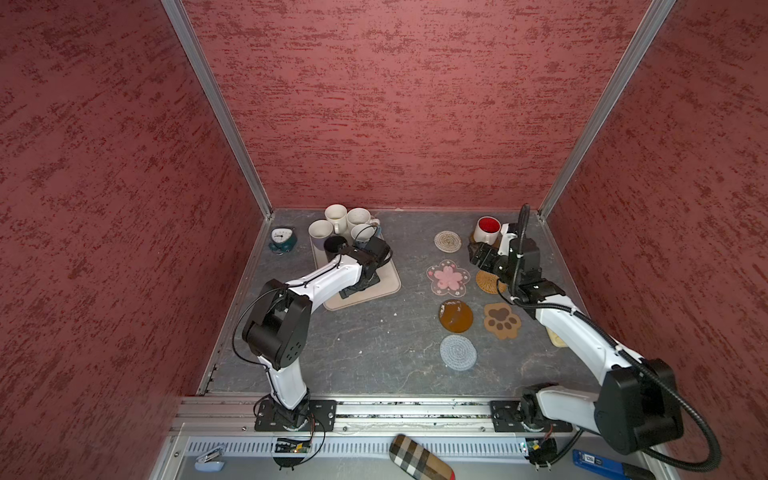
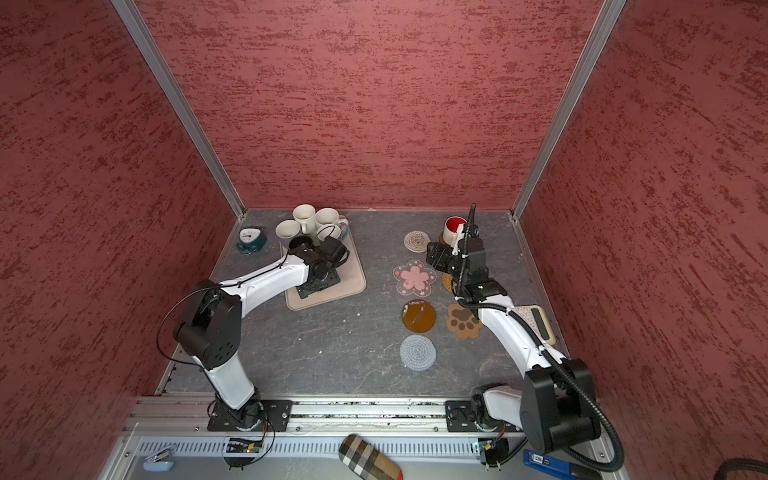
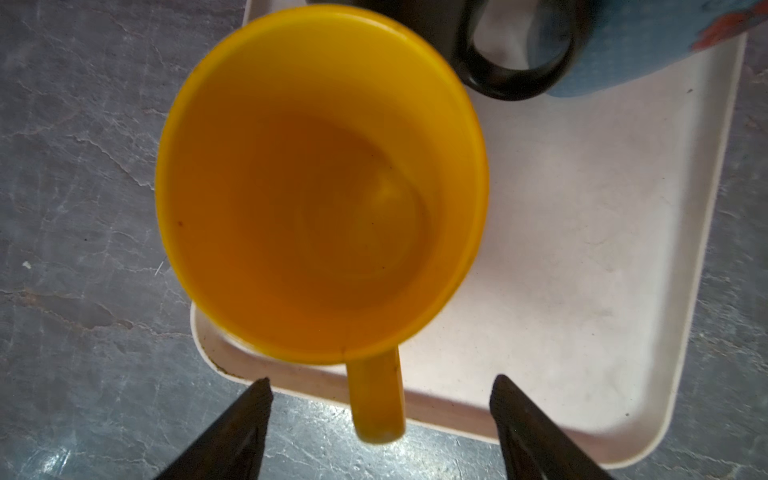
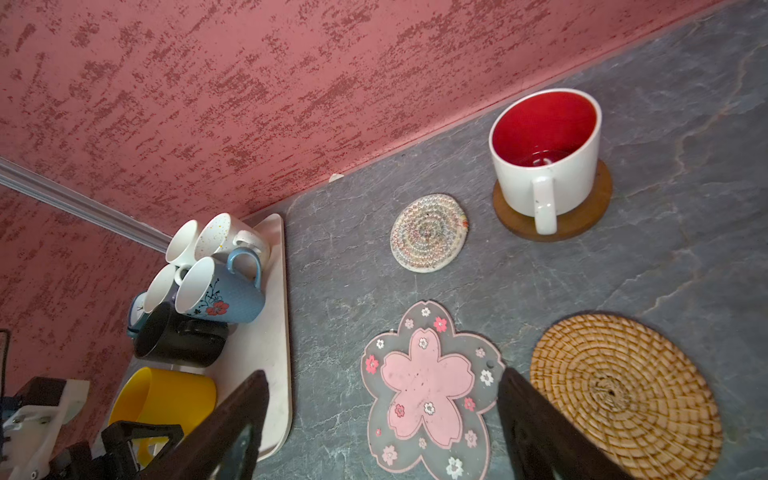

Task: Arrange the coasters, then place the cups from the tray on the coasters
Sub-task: 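Release the red-lined mug with the right gripper while the left gripper grasps the yellow mug, then lift the yellow mug off the tray with the left gripper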

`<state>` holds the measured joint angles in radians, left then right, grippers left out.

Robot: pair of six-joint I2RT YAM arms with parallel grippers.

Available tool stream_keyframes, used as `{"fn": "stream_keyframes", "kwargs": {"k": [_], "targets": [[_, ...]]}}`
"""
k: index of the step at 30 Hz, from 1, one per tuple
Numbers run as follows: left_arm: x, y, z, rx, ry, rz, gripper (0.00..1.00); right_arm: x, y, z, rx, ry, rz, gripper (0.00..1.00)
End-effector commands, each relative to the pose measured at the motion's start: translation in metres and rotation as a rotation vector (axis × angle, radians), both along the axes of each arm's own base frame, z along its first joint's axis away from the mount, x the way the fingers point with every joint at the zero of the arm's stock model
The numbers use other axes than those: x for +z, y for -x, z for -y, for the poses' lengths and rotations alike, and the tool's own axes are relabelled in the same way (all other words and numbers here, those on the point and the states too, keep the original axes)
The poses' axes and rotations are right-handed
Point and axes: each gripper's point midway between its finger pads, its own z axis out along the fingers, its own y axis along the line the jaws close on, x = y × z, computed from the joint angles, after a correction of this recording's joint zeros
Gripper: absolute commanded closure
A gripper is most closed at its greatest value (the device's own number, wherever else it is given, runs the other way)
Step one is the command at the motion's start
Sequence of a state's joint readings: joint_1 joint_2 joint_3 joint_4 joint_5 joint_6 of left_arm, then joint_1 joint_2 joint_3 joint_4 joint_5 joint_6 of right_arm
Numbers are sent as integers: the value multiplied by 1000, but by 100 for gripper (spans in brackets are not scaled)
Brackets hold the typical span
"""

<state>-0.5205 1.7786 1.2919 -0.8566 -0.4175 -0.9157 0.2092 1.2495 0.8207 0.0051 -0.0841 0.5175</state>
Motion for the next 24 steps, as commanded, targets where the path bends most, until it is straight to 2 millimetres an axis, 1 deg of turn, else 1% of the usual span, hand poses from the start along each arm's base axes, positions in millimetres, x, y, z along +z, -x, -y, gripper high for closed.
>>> {"fn": "stream_keyframes", "kwargs": {"k": [1,6,8,13,15,18,21,24], "targets": [[-3,-2,-4,11,11,0,21,9,-1,-7,17,-30,45,13],[-10,4,-11,14,43,-4,24,0,-5,-12,39,-37,32,13],[-11,6,-15,6,42,-10,25,0,-5,-11,36,-35,35,13],[-14,12,-25,3,51,-17,34,-2,-6,-12,37,-31,33,13],[-15,13,-27,-1,58,-14,36,-4,-7,-13,38,-31,30,13],[-15,12,-28,-9,57,-14,41,-7,-7,-13,39,-28,21,13],[-16,8,-27,-22,54,-11,44,-8,-7,-15,41,-26,20,13],[-16,1,-24,-51,62,-1,45,-9,-8,-15,41,-22,18,14]]}}
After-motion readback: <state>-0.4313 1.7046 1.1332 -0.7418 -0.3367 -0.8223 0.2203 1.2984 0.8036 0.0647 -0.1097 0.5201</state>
